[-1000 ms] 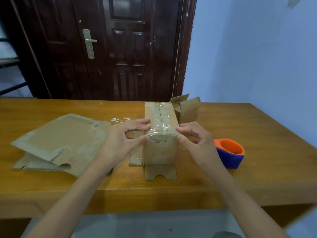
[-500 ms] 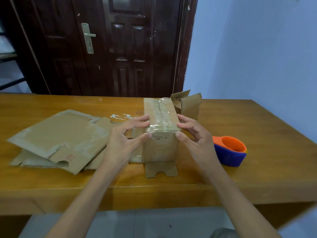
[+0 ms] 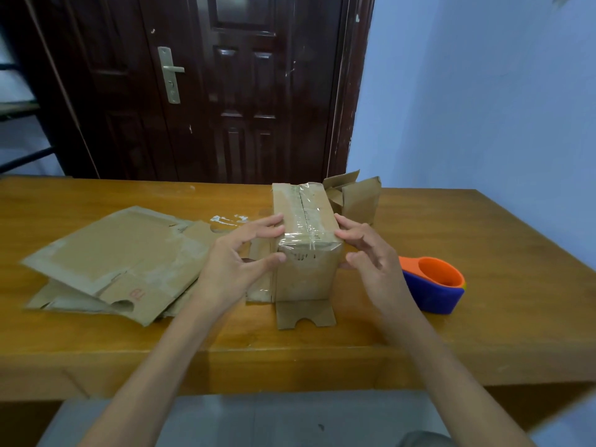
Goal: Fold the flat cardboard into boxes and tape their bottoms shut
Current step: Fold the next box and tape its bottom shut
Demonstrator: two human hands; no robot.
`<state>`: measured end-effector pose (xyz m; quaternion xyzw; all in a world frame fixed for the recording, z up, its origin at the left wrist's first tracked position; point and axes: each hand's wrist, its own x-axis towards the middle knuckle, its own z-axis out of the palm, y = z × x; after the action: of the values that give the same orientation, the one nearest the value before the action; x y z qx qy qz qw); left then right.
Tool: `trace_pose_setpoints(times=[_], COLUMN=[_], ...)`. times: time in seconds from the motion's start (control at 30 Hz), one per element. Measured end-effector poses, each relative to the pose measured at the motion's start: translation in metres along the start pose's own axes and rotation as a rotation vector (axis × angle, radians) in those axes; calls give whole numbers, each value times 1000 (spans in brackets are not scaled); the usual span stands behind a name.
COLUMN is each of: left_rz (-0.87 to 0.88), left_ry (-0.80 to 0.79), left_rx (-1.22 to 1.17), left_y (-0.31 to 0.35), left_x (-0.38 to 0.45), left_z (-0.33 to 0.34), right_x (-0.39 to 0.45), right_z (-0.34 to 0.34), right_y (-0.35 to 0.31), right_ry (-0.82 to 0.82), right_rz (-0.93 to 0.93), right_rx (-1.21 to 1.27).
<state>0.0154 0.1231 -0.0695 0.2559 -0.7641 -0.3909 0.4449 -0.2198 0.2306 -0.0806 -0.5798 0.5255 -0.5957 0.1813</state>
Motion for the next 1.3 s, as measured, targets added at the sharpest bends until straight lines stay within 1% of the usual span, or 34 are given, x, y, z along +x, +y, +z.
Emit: trace_pose_setpoints(times=[0.1, 0.17, 0.27, 0.33, 0.5, 0.6, 0.73, 0.8, 0.87, 0.97, 1.07, 1.2, 1.3], left_rz=[-29, -67, -60, -54, -36, -3, 57, 62, 67, 78, 94, 103, 85], left_ry=[-35, 18, 95, 97, 78, 85, 98, 126, 162, 202, 219, 206, 178], left_rx=[-97, -137, -19, 55, 90, 153, 235, 262, 314, 350, 408, 407, 340], left_y=[8, 16, 18, 18, 22, 24, 18, 16, 17, 20, 17, 12, 10], left_x=[2, 4, 12, 16, 15, 15, 15, 13, 14, 15, 12, 8, 9], left_z=[-5, -1, 4, 3, 0, 2, 5, 9, 15, 23, 26, 25, 21], right_x=[5, 9, 13, 15, 16, 19, 25, 26, 26, 28, 25, 20, 19], right_z=[3, 5, 6, 5, -1, -6, -9, -5, 2, 11, 16, 15, 9], right_y=[-6, -5, 0, 0, 0, -2, -1, -1, -2, -2, 1, 7, 10], right_ry=[41, 64, 81, 83, 55, 41, -27, -28, 19, 105, 144, 102, 45], right_rz=[27, 26, 9, 5, -43, -111, -243, -242, -228, -263, -269, -246, -222], right_rx=[-27, -66, -109, -128, -225, -315, -465, -492, -486, -529, -536, -570, -564])
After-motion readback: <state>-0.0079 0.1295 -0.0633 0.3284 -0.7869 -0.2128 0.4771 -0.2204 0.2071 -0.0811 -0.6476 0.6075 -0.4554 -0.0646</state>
